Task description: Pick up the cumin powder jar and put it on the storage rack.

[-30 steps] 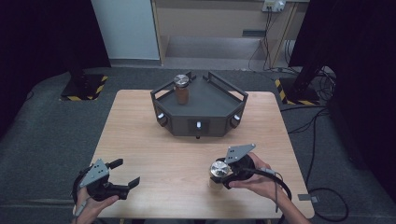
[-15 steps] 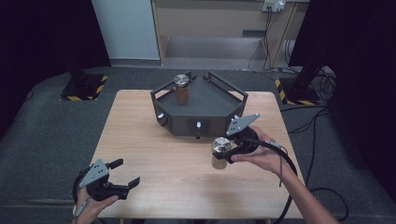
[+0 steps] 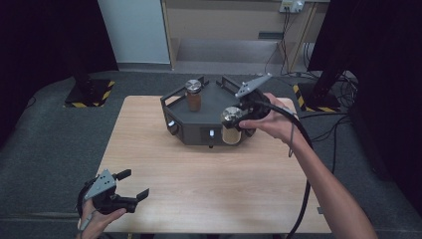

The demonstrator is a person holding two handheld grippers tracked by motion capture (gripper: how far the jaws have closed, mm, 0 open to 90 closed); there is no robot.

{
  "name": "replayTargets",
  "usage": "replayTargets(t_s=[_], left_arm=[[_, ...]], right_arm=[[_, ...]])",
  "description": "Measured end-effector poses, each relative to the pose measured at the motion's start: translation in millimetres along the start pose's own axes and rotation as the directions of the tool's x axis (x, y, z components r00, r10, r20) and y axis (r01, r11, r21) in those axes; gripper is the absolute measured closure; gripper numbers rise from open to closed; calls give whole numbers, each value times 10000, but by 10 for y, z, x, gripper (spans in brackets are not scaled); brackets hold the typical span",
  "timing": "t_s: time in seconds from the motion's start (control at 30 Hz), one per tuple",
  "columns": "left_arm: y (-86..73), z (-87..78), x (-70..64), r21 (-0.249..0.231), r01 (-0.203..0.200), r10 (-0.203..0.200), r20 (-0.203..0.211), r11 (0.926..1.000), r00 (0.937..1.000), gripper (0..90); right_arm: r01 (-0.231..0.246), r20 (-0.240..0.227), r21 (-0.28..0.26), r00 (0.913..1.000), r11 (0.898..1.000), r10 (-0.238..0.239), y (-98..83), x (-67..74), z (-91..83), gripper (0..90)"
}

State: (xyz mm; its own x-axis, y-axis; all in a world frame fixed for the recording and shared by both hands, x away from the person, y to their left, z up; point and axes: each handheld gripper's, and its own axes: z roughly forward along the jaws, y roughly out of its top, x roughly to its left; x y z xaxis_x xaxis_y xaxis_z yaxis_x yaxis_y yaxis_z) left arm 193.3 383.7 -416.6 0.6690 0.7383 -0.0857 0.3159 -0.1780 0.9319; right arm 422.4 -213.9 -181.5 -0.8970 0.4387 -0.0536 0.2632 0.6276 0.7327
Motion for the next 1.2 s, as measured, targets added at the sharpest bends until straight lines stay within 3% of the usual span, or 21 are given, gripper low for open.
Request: replayTargets(t_s=[0.23,0.47,0.53,0.7,0.97,1.2], left_arm=[[-4,-5,4,-13,49,-50,-28,10000,10000,15],[-6,-4,14,-5,73,-73,-3,10000,10000,15],[-6,-5,15,4,72,-72,-9,10000,10000,15],[-4,5,20,29,100,-100,-1,9999,10000,14],[-5,2,22,32,108,-108,-16,9999,9999,15],[-4,3,23,50,113,-112,-21,9999,9999,15]], right_arm=[[-614,566,-54,9965,9981,616,178,-257,125,331],[-1307,1361,-77,9821,9914,1305,207,-436,315,332],[-1654,1820,15,9698,9862,1624,190,-509,408,331],[-1983,2537,179,9490,9800,1874,161,-578,530,332],[-2728,2817,79,9237,9620,2597,46,-737,660,332],[-3010,3024,146,9103,9535,2827,-4,-823,707,332]])
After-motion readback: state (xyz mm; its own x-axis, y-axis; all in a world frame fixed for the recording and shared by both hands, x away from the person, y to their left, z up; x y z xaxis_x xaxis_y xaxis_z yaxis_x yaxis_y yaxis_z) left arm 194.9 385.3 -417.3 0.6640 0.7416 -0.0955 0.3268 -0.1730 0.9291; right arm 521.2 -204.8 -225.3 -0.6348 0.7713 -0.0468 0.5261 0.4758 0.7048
